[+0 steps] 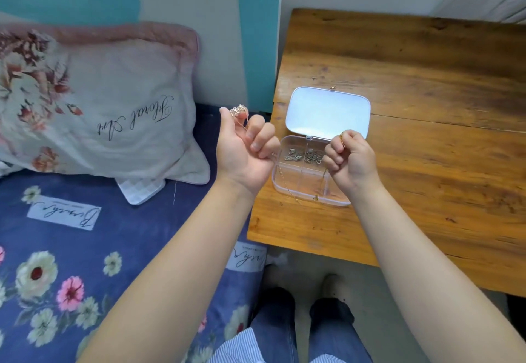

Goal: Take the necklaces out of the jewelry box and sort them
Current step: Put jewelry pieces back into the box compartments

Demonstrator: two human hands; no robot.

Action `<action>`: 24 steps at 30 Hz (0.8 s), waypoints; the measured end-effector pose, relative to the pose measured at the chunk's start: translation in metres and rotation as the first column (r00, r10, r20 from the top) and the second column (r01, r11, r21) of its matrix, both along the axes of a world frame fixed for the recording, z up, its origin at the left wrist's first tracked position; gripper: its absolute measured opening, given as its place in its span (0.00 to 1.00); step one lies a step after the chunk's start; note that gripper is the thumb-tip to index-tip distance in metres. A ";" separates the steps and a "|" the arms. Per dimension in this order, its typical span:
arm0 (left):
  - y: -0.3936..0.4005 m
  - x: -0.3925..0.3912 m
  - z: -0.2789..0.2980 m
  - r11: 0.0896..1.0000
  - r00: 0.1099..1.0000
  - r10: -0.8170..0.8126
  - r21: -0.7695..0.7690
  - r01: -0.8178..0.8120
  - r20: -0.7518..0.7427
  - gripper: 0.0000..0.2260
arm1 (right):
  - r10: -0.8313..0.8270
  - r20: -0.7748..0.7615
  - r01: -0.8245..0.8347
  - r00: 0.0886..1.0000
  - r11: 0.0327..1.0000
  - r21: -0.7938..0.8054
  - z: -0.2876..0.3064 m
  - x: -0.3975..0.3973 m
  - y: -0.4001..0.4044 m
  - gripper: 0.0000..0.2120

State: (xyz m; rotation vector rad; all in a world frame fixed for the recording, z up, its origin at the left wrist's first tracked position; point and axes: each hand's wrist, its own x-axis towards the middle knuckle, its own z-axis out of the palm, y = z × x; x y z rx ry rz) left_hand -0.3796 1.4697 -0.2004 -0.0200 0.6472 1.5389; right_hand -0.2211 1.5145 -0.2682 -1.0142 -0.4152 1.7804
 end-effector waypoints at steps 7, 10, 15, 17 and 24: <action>0.018 0.020 0.008 0.998 0.998 -0.054 0.014 0.054 0.027 0.23 | 0.028 -0.035 -0.026 0.999 0.999 0.040 0.013 0.007 0.007 0.16; 0.021 0.026 0.000 0.997 0.999 -0.045 -0.061 0.047 0.026 0.23 | 0.071 -0.021 -0.071 0.997 0.997 -0.003 0.010 0.005 0.005 0.16; 0.024 0.024 -0.023 0.986 0.998 0.030 -0.165 -0.020 0.060 0.22 | 0.058 0.036 -0.053 0.998 0.992 -0.112 -0.010 0.003 0.004 0.16; 0.026 0.022 -0.029 0.985 0.997 0.038 -0.168 -0.026 0.067 0.23 | 0.032 0.071 -0.021 0.997 0.988 -0.153 -0.020 0.004 0.005 0.16; 0.029 0.021 -0.042 0.974 0.998 -0.025 -0.225 0.011 -0.062 0.22 | 0.318 0.692 -0.205 0.648 0.948 -0.244 -0.058 0.005 -0.003 0.10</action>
